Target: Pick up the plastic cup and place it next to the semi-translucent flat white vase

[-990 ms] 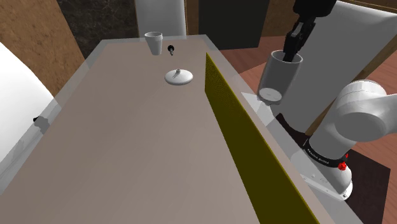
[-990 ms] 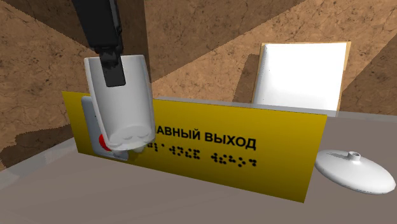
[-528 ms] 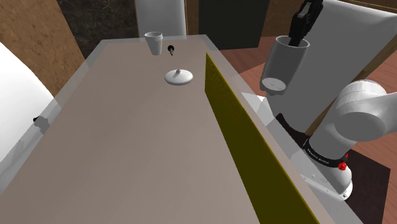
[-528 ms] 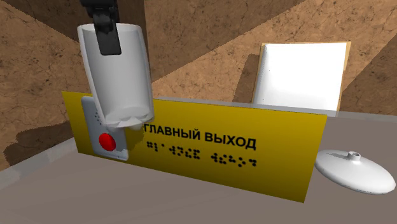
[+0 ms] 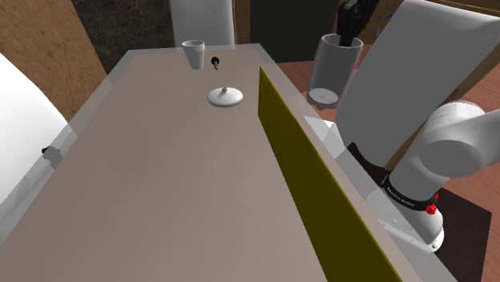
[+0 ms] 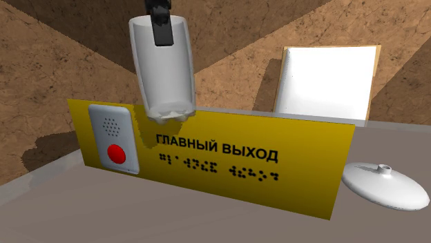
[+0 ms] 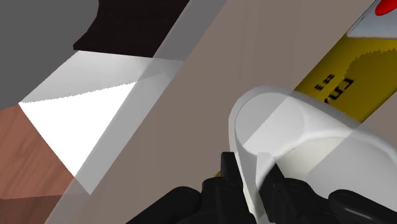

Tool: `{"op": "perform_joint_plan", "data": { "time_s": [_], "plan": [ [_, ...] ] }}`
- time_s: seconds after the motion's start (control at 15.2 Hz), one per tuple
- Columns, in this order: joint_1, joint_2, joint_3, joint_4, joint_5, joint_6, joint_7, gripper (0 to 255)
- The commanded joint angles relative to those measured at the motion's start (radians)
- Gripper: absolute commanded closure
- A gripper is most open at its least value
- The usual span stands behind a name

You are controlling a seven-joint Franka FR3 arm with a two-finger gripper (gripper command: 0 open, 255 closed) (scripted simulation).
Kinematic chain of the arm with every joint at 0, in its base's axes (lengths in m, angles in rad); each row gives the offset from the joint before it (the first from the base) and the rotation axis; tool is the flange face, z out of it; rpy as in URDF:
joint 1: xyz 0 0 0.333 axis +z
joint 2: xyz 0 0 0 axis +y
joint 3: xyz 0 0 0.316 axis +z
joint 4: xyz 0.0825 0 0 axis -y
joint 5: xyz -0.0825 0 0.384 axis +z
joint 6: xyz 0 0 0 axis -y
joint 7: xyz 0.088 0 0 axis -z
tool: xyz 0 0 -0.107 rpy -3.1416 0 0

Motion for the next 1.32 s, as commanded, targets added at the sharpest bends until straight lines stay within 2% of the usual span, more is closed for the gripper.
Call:
{"op": "perform_joint_plan", "data": {
  "time_s": [0.0,0.33,0.66,0.99,1.25],
  "plan": [
    [-0.016,0.078,0.025,0.051,-0.001,0.030,0.015,255],
    [-0.054,0.270,0.089,0.185,-0.022,0.091,0.057,255],
    [-0.087,0.477,0.162,0.355,-0.073,0.122,0.116,255],
    [-0.095,0.711,0.239,0.571,-0.170,0.115,0.196,255],
    [-0.057,0.927,0.289,0.796,-0.288,0.067,0.267,255]
  ]
}}
